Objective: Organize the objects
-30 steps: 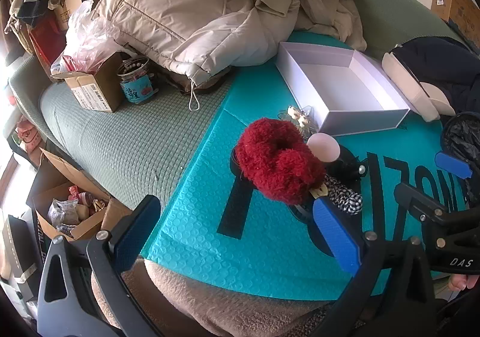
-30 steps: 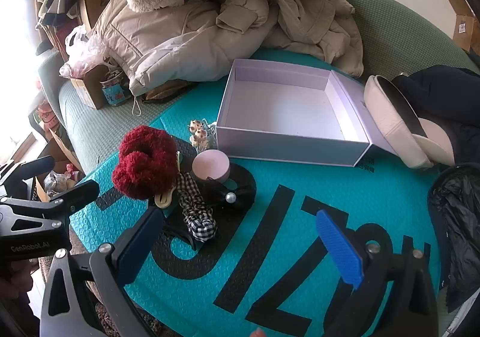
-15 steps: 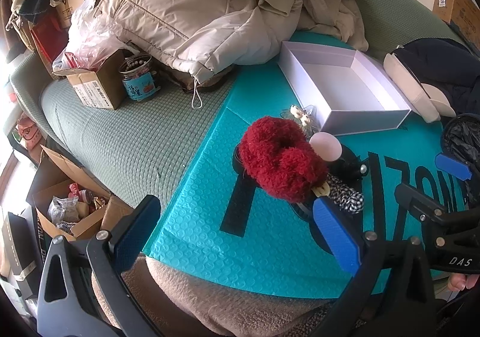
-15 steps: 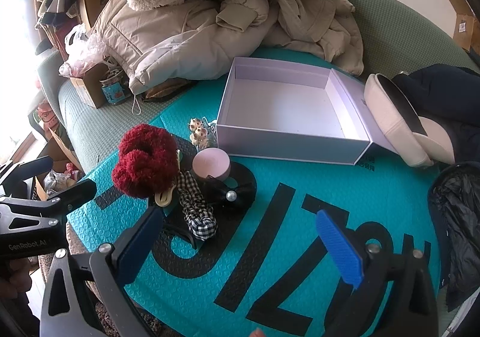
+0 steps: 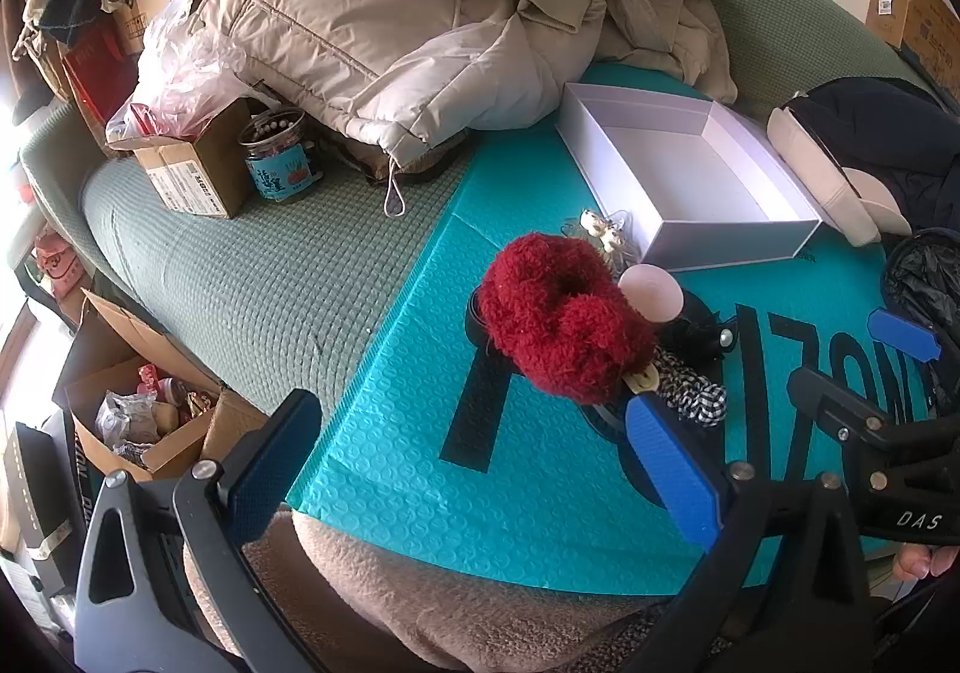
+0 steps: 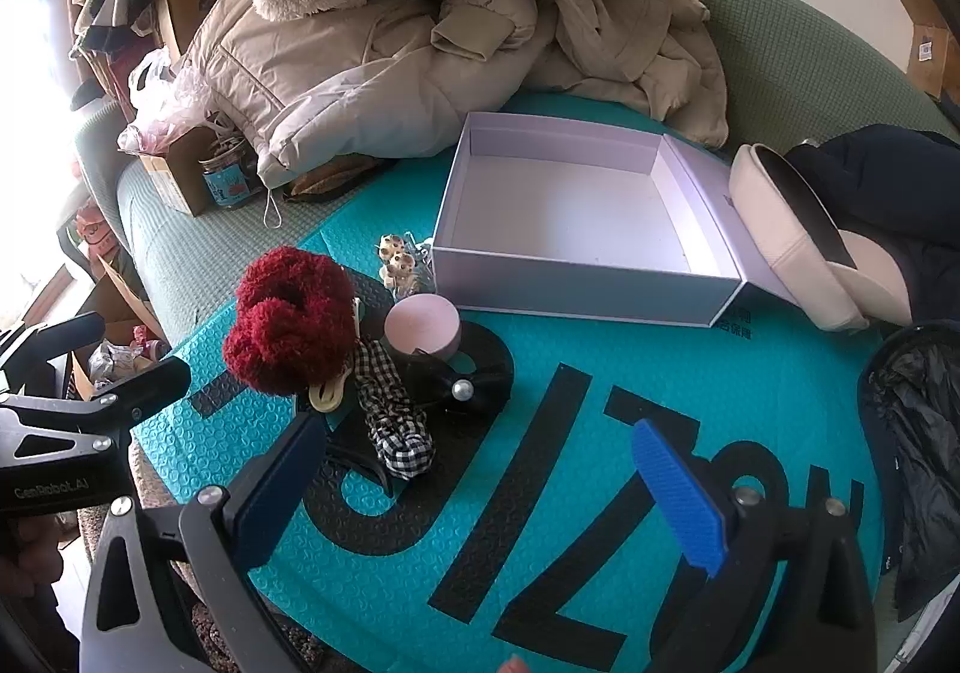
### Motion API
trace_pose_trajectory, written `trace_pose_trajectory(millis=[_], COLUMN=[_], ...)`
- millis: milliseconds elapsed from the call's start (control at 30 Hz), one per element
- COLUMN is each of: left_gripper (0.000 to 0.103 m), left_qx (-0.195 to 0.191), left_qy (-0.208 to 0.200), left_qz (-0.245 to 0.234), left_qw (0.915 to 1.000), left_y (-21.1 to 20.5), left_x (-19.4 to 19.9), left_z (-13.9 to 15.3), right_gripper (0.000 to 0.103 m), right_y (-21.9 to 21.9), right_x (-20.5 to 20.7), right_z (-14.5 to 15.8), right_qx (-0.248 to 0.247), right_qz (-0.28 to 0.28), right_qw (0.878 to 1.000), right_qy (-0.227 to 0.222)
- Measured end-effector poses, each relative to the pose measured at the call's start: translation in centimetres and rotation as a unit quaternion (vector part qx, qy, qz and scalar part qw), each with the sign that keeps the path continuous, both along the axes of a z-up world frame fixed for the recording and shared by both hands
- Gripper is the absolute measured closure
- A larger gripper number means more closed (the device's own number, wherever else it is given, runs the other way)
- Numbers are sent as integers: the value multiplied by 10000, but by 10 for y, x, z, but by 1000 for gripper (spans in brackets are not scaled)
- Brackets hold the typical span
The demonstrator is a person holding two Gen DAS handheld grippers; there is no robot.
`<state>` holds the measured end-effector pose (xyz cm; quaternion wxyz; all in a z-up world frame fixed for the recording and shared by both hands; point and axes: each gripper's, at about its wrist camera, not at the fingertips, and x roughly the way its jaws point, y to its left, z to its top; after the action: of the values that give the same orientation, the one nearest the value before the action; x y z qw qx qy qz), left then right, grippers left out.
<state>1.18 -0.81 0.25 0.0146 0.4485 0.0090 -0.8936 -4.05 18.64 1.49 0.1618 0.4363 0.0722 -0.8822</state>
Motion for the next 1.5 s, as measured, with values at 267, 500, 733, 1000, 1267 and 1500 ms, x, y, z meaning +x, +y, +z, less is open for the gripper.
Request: trace_pose_trajectory(millis=[267, 500, 733, 1000, 1267, 1500], left_gripper=[1, 1, 1, 1, 1, 1], left_qx=[9, 6, -18, -8, -7, -1], left_qy=[-9, -2, -14, -14, -12, -27], left_qz=[5, 37, 47, 61, 63, 69], left_qw=[10000, 10000, 10000, 10000, 10000, 10000], left_y=[-1, -1, -1, -1, -1, 2], left_x=[0, 0, 0, 0, 0, 0], left_z=[1, 0, 1, 1, 2, 2], right_gripper=[1, 1, 1, 1, 1, 1], right_y=[-1, 1, 2, 1, 2, 2], right_x=[0, -3, -3, -2, -3, -3], right_z=[-1, -1, -1, -2, -2, -3], right_qx=[15, -22, -33, -28, -32, -27], right_qz=[13, -31, -6, -3, -1, 4], right_qw=[10000, 10000, 10000, 10000, 10000, 10000], right_qy=[-12, -51, -47, -44, -46, -45])
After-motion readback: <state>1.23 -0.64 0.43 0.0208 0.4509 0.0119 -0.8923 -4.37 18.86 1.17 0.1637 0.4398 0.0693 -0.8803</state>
